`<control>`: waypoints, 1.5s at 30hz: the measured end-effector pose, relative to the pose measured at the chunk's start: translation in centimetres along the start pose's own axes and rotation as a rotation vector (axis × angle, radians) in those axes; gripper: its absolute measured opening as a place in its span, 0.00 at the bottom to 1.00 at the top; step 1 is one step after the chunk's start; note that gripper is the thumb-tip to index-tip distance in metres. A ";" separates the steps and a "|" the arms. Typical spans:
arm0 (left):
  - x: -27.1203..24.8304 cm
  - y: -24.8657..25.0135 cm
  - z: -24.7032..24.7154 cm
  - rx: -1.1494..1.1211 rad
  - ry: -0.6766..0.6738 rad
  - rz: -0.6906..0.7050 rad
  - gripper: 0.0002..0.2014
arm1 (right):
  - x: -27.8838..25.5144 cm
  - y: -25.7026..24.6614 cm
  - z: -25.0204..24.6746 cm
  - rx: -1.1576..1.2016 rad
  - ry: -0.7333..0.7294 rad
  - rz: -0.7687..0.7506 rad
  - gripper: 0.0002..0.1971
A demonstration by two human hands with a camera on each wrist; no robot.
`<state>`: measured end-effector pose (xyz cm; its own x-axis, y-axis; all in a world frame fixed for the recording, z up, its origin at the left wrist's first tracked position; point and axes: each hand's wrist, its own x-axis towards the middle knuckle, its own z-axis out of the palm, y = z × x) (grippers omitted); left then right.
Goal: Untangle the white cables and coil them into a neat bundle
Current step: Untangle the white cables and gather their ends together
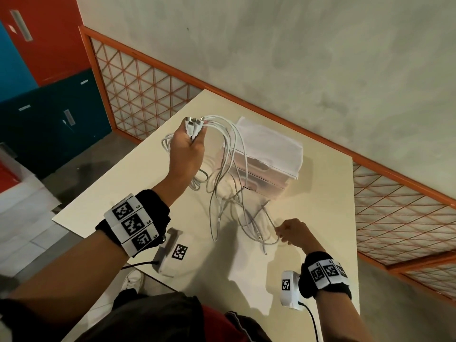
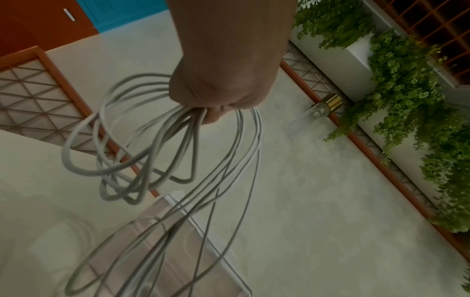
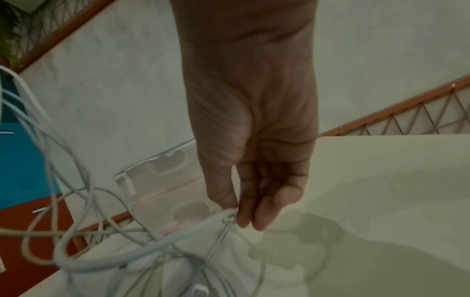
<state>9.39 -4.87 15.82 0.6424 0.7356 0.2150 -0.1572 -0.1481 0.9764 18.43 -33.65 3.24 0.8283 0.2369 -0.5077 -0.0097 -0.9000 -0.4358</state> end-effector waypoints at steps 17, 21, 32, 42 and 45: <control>-1.9 3.4 0.2 -0.070 -0.321 -0.009 0.12 | -0.5 -11.2 -1.0 0.540 0.180 -0.538 0.13; -1.7 3.2 -0.5 -0.054 -0.285 -0.019 0.10 | 0.2 -10.1 0.2 0.498 0.203 -0.487 0.14; 0.4 3.6 -1.6 -0.152 -0.010 0.036 0.08 | -0.8 -2.5 2.9 -0.287 0.074 -0.022 0.13; -1.5 3.0 -0.2 -0.085 -0.218 0.090 0.07 | -4.5 -12.9 -2.4 0.469 0.316 -0.569 0.21; -1.8 2.5 0.1 -0.035 -0.252 0.082 0.04 | -7.9 -16.7 -4.0 0.626 0.162 -0.775 0.23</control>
<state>7.91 -6.64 17.92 0.7921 0.5339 0.2959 -0.2396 -0.1739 0.9552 14.26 -21.92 17.53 0.7966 0.5806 0.1682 0.3103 -0.1539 -0.9381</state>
